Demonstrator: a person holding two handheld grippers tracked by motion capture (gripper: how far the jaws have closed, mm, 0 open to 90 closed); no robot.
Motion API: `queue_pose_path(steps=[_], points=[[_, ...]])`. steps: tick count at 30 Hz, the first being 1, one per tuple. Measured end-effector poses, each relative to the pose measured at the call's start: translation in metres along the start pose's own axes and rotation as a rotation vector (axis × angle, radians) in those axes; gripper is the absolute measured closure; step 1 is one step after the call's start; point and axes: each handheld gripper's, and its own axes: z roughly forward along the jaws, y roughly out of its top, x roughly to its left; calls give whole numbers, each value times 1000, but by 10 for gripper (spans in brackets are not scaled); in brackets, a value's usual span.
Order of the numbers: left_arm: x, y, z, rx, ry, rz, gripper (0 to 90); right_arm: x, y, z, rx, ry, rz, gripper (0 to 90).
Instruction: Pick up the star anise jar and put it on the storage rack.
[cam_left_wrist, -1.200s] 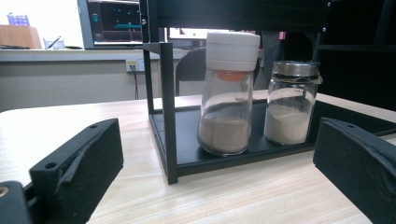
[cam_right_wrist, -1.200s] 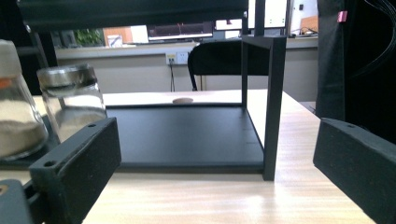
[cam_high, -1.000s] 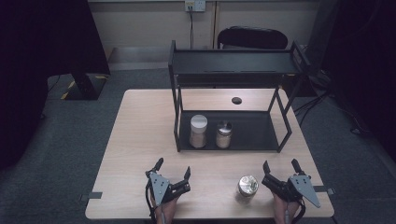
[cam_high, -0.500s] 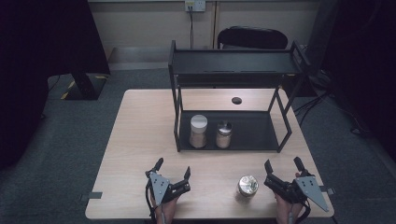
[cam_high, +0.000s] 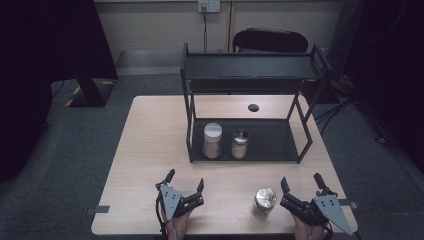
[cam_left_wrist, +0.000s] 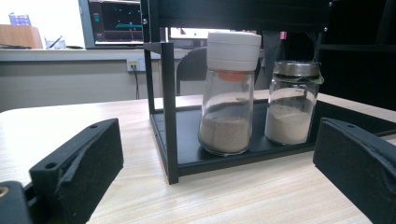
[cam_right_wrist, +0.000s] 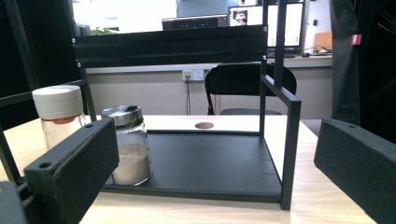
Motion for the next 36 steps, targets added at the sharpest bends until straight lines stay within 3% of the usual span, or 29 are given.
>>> queue_pose_path(steps=[6, 19, 27, 36], points=[[0, 0, 0, 2, 1, -1, 11, 5, 1, -9, 4, -8, -4, 0], [0, 0, 0, 2, 2, -1, 12, 3, 6, -23, -1, 46, 34, 0], [0, 0, 0, 2, 4, -2, 12, 13, 4, -26, -2, 69, 7, 0], [-1, 0, 0, 1, 5, -2, 12, 16, 9, -25, 20, 151, -12, 13]])
